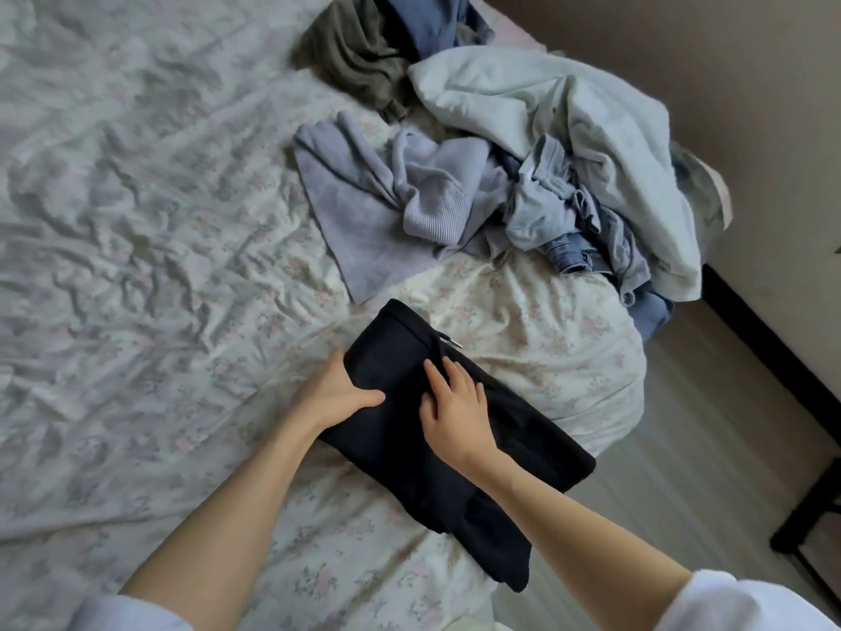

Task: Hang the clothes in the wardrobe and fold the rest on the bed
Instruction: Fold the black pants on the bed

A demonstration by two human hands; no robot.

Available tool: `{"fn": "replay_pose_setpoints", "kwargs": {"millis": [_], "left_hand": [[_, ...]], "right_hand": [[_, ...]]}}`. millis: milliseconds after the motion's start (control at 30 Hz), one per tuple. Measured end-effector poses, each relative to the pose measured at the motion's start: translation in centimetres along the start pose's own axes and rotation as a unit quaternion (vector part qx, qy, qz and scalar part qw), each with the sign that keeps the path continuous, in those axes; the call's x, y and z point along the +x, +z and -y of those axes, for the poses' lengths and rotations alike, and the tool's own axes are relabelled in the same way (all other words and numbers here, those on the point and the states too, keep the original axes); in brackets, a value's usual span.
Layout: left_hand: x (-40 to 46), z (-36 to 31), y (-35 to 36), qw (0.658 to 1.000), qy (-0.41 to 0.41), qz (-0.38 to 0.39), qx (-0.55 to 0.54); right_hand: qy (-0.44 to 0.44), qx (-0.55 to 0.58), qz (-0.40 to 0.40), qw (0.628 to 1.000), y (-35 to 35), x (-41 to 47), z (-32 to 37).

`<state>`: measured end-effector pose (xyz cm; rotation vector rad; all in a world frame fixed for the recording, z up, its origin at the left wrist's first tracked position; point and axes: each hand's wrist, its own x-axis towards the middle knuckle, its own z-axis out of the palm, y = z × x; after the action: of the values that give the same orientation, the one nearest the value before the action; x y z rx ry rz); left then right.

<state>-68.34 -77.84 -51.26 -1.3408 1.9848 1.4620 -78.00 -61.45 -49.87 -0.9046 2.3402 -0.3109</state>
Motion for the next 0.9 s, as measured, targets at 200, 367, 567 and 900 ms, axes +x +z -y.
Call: {"fn": "replay_pose_setpoints", "kwargs": {"millis": [200,367,567,900], "left_hand": [[-2.9,-1.3,-3.7,0.986,-0.012,-0.143,0.089],[-5.8,-3.0,-8.5,0.949,-0.015,-0.288,0.125],[-9.9,-5.1,-7.1,0.861,0.137,-0.394,0.291],[-11.2,-5.8,5.1,0.899,0.235,0.139,0.343]], "right_hand": [[-0.007,0.071,0.015,0.997,-2.4,1.0,5.6],[-0.038,0.263,0.099,0.959,-4.9,1.1,9.5],[0.045,0.562,0.126,0.816,-7.8,1.1,10.5],[0.206,0.618,0.035,0.758,-6.4,-4.8,-4.0]]}}
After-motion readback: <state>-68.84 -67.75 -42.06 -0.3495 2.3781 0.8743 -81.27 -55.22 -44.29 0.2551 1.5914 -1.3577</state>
